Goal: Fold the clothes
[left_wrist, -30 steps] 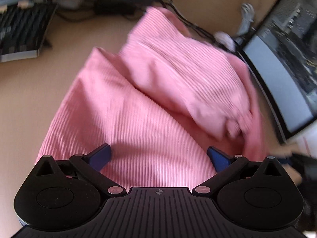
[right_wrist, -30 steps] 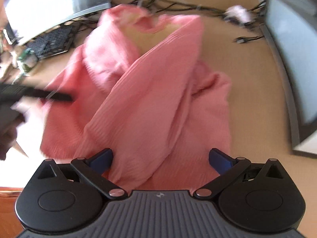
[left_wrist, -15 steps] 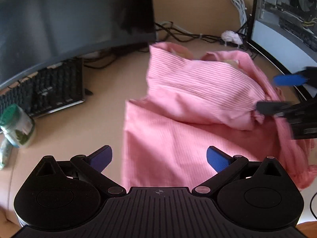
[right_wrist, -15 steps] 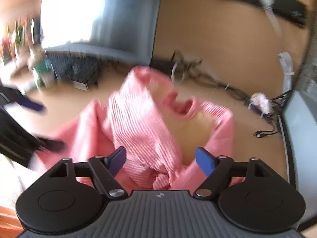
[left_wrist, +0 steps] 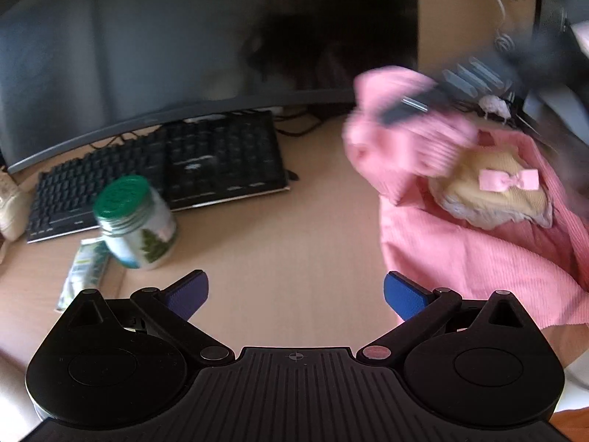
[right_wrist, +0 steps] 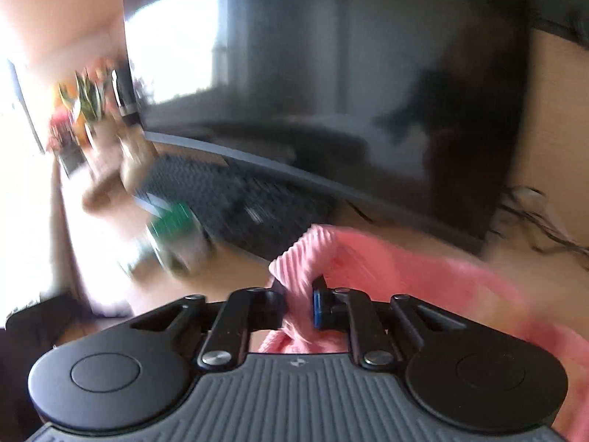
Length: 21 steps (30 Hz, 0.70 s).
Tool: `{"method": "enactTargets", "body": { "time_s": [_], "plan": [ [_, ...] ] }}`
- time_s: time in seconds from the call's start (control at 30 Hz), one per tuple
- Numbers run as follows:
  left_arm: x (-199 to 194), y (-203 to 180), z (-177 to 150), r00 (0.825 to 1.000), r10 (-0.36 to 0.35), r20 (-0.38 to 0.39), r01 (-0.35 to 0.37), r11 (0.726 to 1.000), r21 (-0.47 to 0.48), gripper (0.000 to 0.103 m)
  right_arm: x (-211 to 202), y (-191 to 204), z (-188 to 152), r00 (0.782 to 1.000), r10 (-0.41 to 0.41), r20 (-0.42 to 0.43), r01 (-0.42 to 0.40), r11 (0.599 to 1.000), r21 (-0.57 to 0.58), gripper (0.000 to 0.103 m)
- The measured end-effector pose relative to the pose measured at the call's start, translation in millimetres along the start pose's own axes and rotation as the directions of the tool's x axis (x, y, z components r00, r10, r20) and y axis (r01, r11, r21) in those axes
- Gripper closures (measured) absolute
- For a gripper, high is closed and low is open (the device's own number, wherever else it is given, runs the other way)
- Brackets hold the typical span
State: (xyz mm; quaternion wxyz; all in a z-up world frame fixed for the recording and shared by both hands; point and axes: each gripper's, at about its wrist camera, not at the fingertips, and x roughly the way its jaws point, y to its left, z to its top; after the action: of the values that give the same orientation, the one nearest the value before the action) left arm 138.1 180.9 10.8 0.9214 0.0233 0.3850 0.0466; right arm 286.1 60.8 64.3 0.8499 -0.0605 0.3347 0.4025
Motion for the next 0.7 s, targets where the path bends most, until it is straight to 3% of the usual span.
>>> {"method": "enactTargets", "body": {
  "time_s": [0.17, 0.3, 0.37, 0.47, 0.57, 0.63, 0.7],
  "plan": [
    [-8, 19, 0, 1.000, -0.018, 0.018, 0.018, 1.000, -0.004, 0.000, 3, 20, 16, 0.999, -0.017, 0.049, 0.019, 0.999, -0.032, 0.057],
    [-3, 24, 3, 0.999, -0.047, 0.021, 0.047, 0.999, -0.004, 0.000, -23, 11, 6, 0.991, -0.124, 0.052, 0.124, 0.992, -0.014, 0.053],
    [1, 22, 5, 0.998, -0.069, 0.017, 0.068, 0.998, 0.009, 0.000, -38, -8, -9, 0.978, -0.203, 0.044, 0.203, 0.979, 0.020, 0.042],
    [9, 15, 9, 0.993, -0.114, 0.013, 0.113, 0.993, 0.038, 0.000, -70, -37, -46, 0.932, -0.362, 0.000, 0.361, 0.930, 0.070, 0.037],
    [22, 10, 13, 0.985, -0.172, 0.026, 0.171, 0.984, 0.047, 0.000, -101, -68, -90, 0.869, -0.487, -0.083, 0.494, 0.857, 0.146, 0.037],
    [34, 4, 17, 0.977, -0.214, 0.020, 0.212, 0.976, 0.052, 0.000, -114, -87, -121, 0.832, -0.528, -0.171, 0.554, 0.807, 0.206, 0.034],
    [47, -7, 22, 0.974, -0.228, 0.007, 0.227, 0.971, 0.071, 0.000, -119, -104, -149, 0.813, -0.524, -0.255, 0.577, 0.784, 0.230, 0.031]
  ]
}}
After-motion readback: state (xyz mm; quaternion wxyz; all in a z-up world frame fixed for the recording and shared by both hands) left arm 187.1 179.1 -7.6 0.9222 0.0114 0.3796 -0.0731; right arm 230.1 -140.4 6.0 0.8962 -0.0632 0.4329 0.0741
